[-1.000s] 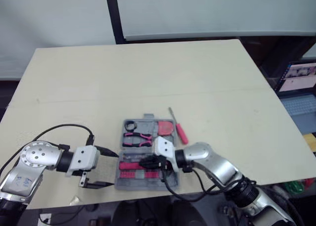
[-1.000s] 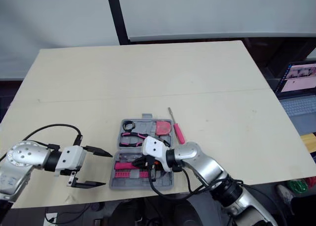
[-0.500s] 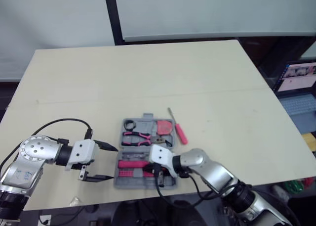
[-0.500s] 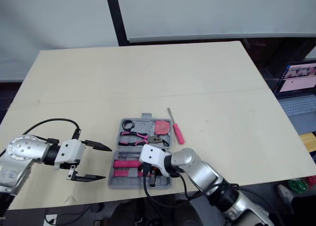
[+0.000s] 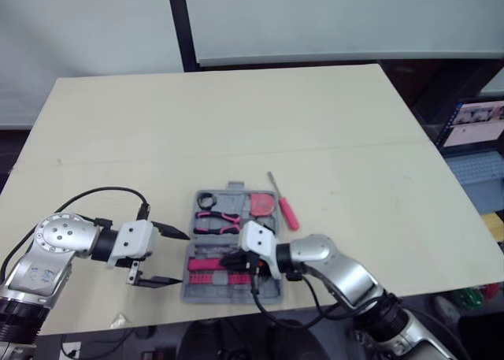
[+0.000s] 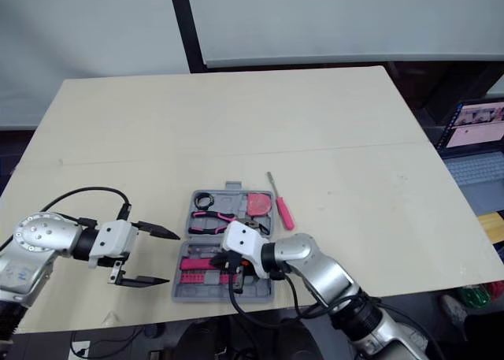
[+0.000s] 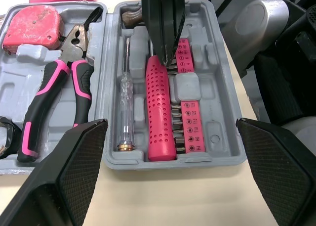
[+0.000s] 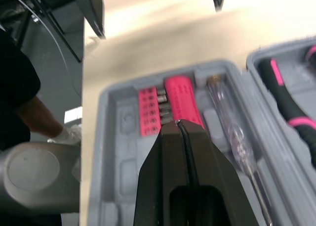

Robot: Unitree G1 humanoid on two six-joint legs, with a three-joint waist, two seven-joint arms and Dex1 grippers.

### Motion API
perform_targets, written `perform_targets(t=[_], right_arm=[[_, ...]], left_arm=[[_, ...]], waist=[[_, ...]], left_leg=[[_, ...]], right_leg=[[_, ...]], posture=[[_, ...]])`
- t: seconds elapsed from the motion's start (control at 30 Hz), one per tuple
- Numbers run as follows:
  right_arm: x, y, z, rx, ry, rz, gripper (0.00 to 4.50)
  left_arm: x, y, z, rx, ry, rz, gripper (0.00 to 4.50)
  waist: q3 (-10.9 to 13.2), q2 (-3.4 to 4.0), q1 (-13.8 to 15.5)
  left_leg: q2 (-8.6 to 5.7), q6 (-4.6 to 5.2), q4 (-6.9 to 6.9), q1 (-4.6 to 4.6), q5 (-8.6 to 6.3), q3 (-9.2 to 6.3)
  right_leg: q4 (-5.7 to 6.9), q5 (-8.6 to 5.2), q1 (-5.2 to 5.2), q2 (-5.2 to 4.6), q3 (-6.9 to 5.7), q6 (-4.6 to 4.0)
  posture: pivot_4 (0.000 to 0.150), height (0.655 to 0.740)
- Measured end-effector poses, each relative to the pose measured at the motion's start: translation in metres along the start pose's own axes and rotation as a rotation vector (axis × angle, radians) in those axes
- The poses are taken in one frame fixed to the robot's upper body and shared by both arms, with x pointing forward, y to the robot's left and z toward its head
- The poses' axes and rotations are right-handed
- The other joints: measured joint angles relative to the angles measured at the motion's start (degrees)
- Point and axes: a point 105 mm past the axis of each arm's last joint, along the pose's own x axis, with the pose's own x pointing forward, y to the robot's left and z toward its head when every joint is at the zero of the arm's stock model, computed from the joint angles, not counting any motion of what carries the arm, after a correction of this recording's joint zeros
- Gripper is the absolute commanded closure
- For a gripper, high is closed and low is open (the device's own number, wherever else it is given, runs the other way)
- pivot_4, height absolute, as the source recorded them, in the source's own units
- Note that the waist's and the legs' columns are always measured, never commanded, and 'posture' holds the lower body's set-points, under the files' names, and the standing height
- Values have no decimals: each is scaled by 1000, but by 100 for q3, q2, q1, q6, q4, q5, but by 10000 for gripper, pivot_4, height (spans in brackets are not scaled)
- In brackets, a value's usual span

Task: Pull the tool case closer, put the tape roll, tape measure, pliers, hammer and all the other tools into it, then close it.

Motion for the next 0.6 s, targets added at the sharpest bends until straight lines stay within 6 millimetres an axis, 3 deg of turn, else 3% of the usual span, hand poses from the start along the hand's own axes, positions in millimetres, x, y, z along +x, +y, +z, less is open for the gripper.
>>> perform_targets(t=[0.23, 0.6], right_arm=[[2, 0, -18, 16, 69, -10, 44554], [-2, -6, -8, 31, 10, -27, 44554]], left_arm=[[0, 0, 0, 1, 0, -1, 0], [0, 0, 0, 0, 0, -1, 0]], waist=[[0, 0, 3], [0, 0, 8]], left_leg=[[1, -1, 1, 1, 0, 0], [0, -1, 2, 0, 1, 0]], right_leg=[[1, 0, 0, 0, 0, 0], [2, 0, 0, 0, 0, 0]], posture=[[1500, 7400], [1500, 7400]])
